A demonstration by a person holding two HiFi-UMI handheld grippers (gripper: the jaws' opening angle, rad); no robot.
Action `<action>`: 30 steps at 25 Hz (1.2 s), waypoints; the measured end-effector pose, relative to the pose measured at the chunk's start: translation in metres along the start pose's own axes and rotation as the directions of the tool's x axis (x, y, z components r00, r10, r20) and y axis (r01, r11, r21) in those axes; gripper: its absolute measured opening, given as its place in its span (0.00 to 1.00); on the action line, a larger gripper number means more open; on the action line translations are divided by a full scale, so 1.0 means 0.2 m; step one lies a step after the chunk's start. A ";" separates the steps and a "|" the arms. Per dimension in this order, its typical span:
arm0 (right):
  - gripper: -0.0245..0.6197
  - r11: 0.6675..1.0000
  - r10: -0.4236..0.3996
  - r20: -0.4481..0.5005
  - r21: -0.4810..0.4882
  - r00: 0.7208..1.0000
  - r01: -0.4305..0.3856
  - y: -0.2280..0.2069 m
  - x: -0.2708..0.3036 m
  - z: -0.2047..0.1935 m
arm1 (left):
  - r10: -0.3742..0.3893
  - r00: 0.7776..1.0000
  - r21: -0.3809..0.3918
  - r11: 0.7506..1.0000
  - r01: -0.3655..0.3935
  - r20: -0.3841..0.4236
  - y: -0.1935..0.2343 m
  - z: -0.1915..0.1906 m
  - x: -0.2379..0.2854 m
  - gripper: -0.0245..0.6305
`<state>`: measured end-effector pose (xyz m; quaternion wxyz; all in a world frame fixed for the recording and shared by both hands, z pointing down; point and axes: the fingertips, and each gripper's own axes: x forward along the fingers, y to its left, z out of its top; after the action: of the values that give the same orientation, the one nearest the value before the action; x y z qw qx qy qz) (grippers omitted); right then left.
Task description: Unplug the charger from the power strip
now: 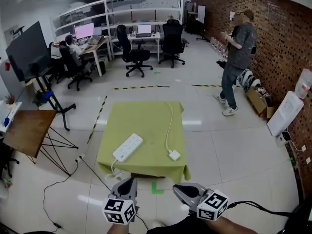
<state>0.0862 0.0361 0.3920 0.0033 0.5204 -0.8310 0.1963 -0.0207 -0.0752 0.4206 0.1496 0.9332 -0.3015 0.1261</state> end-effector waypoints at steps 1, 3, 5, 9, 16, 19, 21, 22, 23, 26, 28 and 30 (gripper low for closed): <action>0.04 1.000 -0.006 -0.006 -0.005 1.000 0.006 0.01 -0.06 -0.02 | -0.005 1.000 0.005 1.000 0.005 0.006 -0.05 0.00 0.00 0.05; 0.04 1.000 -0.018 -0.018 -0.007 1.000 0.018 0.02 -0.18 -0.05 | -0.013 1.000 0.008 1.000 0.013 0.019 -0.15 0.01 0.00 0.05; 0.04 0.999 -0.026 -0.028 -0.024 0.999 0.026 0.03 -0.31 -0.07 | -0.009 0.999 0.007 1.000 0.009 0.039 -0.25 0.01 -0.01 0.05; 0.04 0.997 -0.028 -0.058 -0.074 0.998 0.023 0.03 -0.60 -0.13 | 0.024 0.997 -0.011 1.000 -0.023 0.079 -0.47 -0.01 -0.03 0.05; 0.04 0.996 -0.024 -0.087 -0.092 0.996 0.016 0.02 -1.08 -0.24 | 0.071 0.993 -0.038 0.997 -0.068 0.094 -0.89 -0.12 -0.10 0.05; 0.04 0.997 -0.001 -0.091 -0.082 0.996 -0.006 0.03 -1.20 -0.30 | 0.074 0.994 -0.028 0.997 -0.072 0.085 -1.04 -0.15 -0.16 0.05; 0.04 0.997 0.013 -0.091 -0.071 0.996 -0.020 0.05 -1.25 -0.33 | 0.077 0.994 -0.015 0.997 -0.076 0.083 -1.11 -0.17 -0.20 0.05; 0.04 0.997 0.021 -0.090 -0.067 0.996 -0.027 0.06 -1.26 -0.35 | 0.083 0.993 -0.008 0.997 -0.083 0.084 -1.14 -0.17 -0.23 0.05; 0.04 0.997 0.028 -0.091 -0.067 0.996 -0.034 0.07 -1.27 -0.36 | 0.092 0.992 -0.001 0.996 -0.093 0.088 -1.15 -0.17 -0.25 0.05; 0.04 0.994 0.048 -0.081 -0.093 0.996 -0.055 0.11 -1.29 -0.37 | 0.122 0.987 0.023 0.992 -0.125 0.107 -1.16 -0.14 -0.33 0.05; 0.04 0.993 0.056 -0.070 -0.097 0.996 -0.062 0.14 -1.29 -0.35 | 0.133 0.985 0.032 0.990 -0.137 0.109 -1.15 -0.13 -0.38 0.05; 0.04 0.994 0.057 -0.061 -0.089 0.997 -0.062 0.17 -1.29 -0.35 | 0.136 0.985 0.036 0.989 -0.141 0.102 -1.15 -0.13 -0.42 0.05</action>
<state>0.1617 0.2952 0.3912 0.0454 0.4889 -0.8537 0.1735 0.0472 0.1561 0.3711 0.1052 0.9181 -0.3699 0.0960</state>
